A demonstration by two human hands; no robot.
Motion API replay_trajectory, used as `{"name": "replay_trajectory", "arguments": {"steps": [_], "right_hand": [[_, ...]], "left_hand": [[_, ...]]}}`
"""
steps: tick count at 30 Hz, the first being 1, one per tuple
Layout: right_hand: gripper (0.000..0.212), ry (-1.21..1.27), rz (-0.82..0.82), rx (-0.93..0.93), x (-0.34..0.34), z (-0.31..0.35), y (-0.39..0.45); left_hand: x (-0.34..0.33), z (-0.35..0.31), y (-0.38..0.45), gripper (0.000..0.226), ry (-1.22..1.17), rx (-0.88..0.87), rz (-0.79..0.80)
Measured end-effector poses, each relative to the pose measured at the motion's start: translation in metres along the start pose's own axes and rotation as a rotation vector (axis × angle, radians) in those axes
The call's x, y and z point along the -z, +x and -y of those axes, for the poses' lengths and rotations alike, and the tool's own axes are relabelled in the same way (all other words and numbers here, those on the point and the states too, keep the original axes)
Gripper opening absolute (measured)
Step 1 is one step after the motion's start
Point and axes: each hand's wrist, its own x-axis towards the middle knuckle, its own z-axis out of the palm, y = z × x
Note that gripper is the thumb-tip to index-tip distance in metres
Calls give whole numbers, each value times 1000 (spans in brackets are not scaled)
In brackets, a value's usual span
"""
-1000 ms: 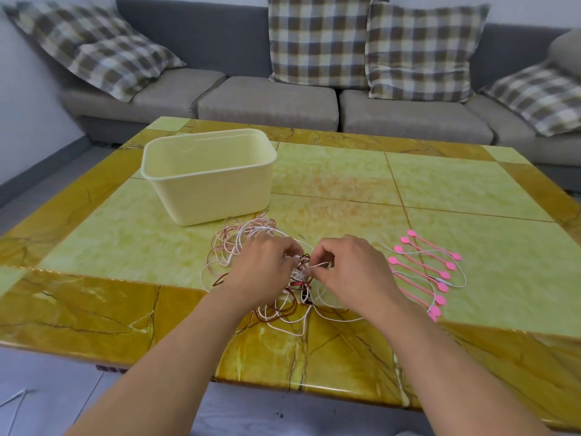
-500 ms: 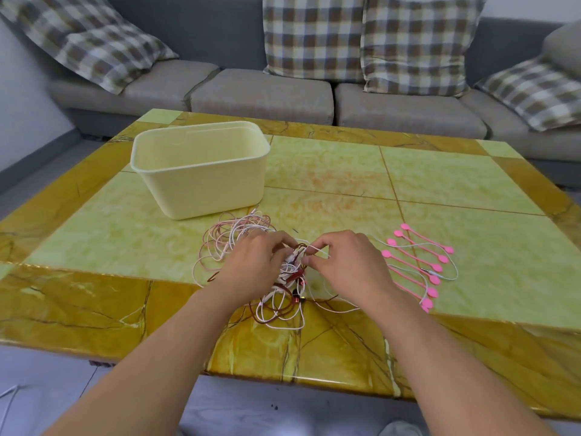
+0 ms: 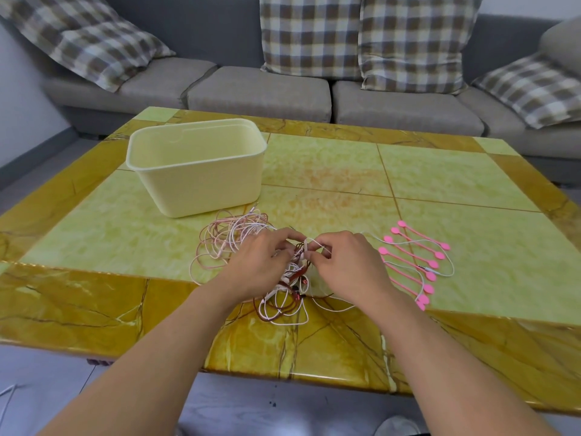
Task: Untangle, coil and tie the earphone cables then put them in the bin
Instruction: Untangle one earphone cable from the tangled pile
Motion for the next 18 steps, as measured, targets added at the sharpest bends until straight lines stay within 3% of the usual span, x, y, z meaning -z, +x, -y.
{"name": "replay_trajectory", "arguments": {"steps": [6,12,16,18], "right_hand": [[13,10,-6,-63,0,4,-1],[14,194,-232,-132,17,3,3],[12,233,-138,-267,27,-22,13],[44,186,-45,-318,25,-31,14]], "left_hand": [[-4,-2,-3,34,230,-67,-62],[-1,12,0,22,338,37,-136],[6,20,0,24,379,101,-178],[8,19,-1,23,343,111,-188]]}}
